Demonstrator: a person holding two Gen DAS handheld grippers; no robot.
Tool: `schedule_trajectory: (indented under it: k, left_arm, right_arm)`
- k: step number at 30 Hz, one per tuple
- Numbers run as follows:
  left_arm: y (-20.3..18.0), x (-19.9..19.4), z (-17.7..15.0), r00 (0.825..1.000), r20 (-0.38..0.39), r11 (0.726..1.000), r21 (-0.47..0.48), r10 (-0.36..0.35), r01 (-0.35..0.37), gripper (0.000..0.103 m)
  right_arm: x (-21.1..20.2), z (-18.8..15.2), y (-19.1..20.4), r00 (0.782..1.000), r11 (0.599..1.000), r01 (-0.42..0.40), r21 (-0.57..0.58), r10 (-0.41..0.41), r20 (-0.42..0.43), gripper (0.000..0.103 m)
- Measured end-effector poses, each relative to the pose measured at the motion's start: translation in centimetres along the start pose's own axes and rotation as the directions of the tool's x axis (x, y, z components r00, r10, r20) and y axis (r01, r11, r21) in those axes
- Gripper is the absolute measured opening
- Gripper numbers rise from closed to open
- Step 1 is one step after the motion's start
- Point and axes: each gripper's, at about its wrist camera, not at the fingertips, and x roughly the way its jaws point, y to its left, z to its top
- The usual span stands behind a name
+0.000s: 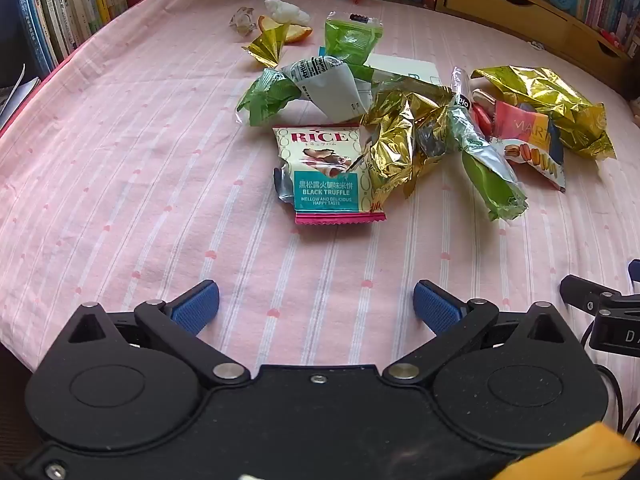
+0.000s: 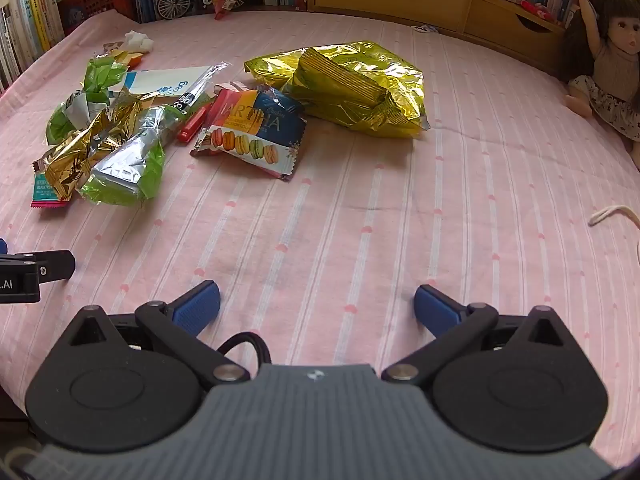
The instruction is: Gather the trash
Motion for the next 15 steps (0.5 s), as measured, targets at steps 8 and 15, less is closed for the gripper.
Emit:
schedule_trajectory:
  k: [8,15]
  left_arm:
    - [-0.05,0.05,0.26,1.000,0.007,1.000,0.001,0.000,0.000,0.103]
    - [-0.10,0.02,-0.16,1.000,0.013,1.000,-0.002,0.001,-0.001,0.103]
  right_arm:
    - [-0.03,-0.03,-0.02,1.000,1.000,0.000,-0.001,0.000,0.004,0.103]
    - [-0.03,-0.04,-0.04,1.000,1.000,0.000,-0.001,0.000,0.006,0.103]
